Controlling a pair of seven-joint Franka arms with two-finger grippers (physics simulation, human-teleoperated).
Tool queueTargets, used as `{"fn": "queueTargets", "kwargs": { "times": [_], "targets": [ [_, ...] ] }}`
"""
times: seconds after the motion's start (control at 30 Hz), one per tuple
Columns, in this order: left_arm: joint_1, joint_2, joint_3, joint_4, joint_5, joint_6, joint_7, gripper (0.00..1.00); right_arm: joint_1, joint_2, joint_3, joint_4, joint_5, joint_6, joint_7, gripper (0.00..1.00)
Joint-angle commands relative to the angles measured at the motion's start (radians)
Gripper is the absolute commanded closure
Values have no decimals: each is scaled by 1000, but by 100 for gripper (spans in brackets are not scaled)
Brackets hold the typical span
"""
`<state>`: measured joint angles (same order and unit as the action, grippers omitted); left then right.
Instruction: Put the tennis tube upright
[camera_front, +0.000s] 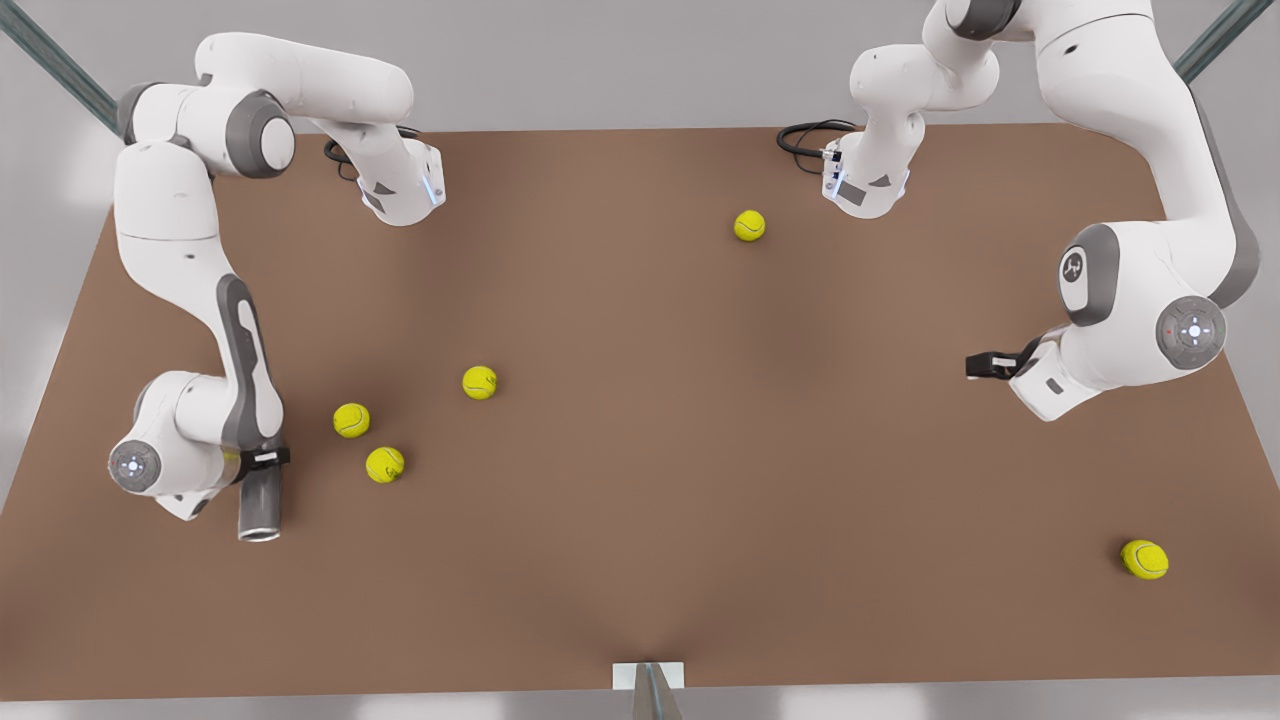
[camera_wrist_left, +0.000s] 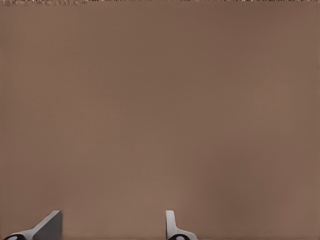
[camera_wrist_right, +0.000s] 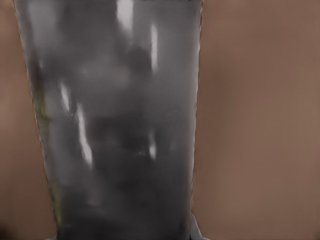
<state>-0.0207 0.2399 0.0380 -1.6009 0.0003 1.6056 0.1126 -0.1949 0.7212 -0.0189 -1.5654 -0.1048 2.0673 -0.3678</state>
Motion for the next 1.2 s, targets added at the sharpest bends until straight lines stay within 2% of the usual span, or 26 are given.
{"fn": "queueTargets", "kwargs": {
  "times": [0.0, 0.1, 0.2, 0.3, 0.37, 0.47, 0.53, 0.67, 0.9, 0.93, 1.03, 1.07, 1.1, 1.17],
  "targets": [
    [1, -1, 0, 1, 1, 11, -1, 0, 23, -3, 0, 39, -12, -151, -10, 44],
    [1, -2, 0, 9, 1, 17, 2, 0, 132, -20, 13, 128, 2, -302, -25, 44],
    [-1, 1, 0, 12, 1, 33, -1, 0, 405, -49, 14, 240, 14, -372, -25, 45],
    [-2, 6, 0, 15, 1, 39, -2, 0, 716, -43, 4, 363, 10, -340, -19, 44],
    [-2, 5, -1, 36, 4, 39, -2, 0, 928, 7, -76, 366, -7, -204, -29, 45],
    [-2, 5, -1, 42, 4, 39, -2, 0, 959, 63, -75, 375, -1, -131, -197, 44],
    [-2, 5, -1, 42, 6, 40, -4, 0, 974, 101, -69, 375, 62, -105, -187, 42],
    [-2, 7, -1, 42, 4, 60, -4, 0, 1048, 159, -69, 383, 66, -6, -145, 43],
    [1, 16, -1, 41, 4, 91, -4, 0, 1091, 239, -69, 412, 96, 48, -103, 42],
    [2, 16, -1, 39, 4, 93, -4, 0, 1091, 241, -69, 409, 96, 48, -100, 36],
    [2, 19, -3, 41, 4, 96, -4, 0, 1091, 250, -69, 409, 105, 48, -100, 30],
    [2, 21, -1, 41, 4, 97, -4, 0, 1092, 250, -69, 409, 106, 48, -100, 20],
    [2, 22, -1, 41, 4, 103, -4, 0, 1092, 250, -69, 409, 106, 48, -100, 2],
    [2, 27, -1, 41, 4, 111, -4, 0, 1094, 250, -69, 409, 106, 48, -102, 0]
  ]
}}
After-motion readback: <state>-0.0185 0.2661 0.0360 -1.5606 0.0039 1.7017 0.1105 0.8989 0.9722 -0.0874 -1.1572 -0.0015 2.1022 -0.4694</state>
